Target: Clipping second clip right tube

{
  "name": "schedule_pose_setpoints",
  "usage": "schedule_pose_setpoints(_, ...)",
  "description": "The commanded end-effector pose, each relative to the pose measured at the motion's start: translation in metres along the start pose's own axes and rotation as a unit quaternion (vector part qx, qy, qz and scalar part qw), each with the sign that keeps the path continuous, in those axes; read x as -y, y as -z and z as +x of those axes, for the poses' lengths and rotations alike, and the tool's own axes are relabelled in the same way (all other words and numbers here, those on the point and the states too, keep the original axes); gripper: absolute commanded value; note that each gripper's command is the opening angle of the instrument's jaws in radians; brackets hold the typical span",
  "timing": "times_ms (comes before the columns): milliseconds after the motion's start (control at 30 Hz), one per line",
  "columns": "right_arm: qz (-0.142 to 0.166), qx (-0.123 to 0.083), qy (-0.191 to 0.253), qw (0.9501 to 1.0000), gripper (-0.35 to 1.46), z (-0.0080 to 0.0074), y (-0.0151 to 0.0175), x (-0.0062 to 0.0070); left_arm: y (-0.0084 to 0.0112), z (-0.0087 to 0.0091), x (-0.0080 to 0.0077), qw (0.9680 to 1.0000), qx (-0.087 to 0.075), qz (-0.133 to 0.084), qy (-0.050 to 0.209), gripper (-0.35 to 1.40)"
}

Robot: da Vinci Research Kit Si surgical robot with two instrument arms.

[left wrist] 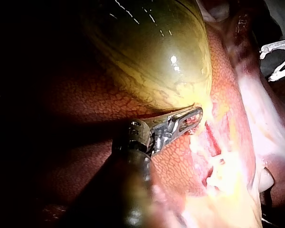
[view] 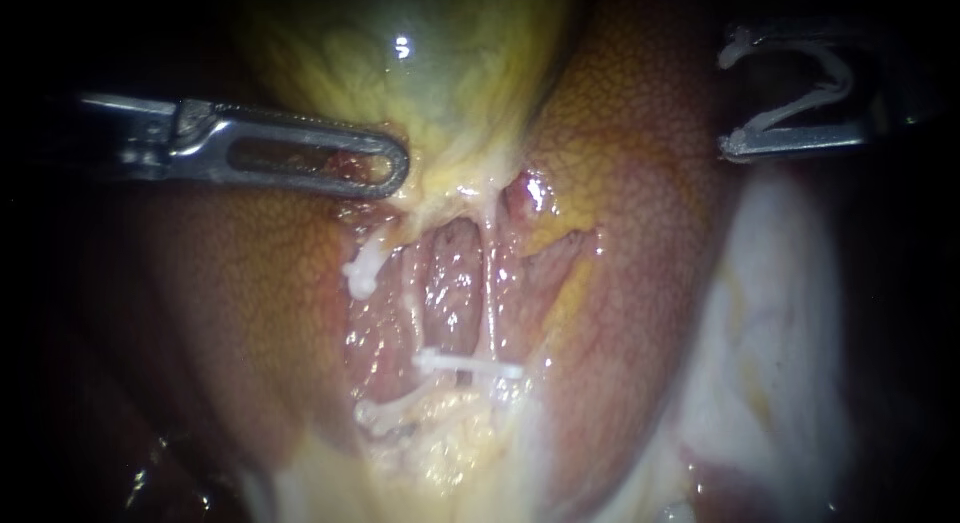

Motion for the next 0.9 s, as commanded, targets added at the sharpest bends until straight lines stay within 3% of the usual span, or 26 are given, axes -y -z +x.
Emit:
schedule_pose_setpoints(33, 0.0, 0.0, 0.0, 1.0, 0.5, 0.0, 0.0, 0.0001, 0.0, 0.0, 0.0, 1.0, 0.0, 0.0, 0.0, -0.35)
schedule_pose_setpoints(200, 0.0, 0.0, 0.0, 1.0, 0.5, 0.0, -0.0001, 0.0001, 0.0006, -0.0002, 0.0001, 1.0, -0.001, 0.002, 0.0, -0.35)
schedule_pose_setpoints(400, 0.001, -0.001, 0.0, 1.0, 0.5, 0.0, -0.0002, 0.0002, 0.004, -0.0018, 0.0007, 1.0, -0.003, -0.002, 0.005, -0.35)
schedule_pose_setpoints(633, 0.001, -0.002, 0.0, 1.0, 0.5, 0.0, -0.0003, 0.0002, 0.0081, -0.004, 0.002, 0.9997, 0.018, -0.008, 0.013, -0.35)
schedule_pose_setpoints(900, 0.016, -0.013, -0.005, 0.9998, 0.5, 0.0004, -0.0013, 0.001, 0.0084, -0.0042, 0.0023, 0.9996, 0.021, -0.008, 0.014, -0.35)
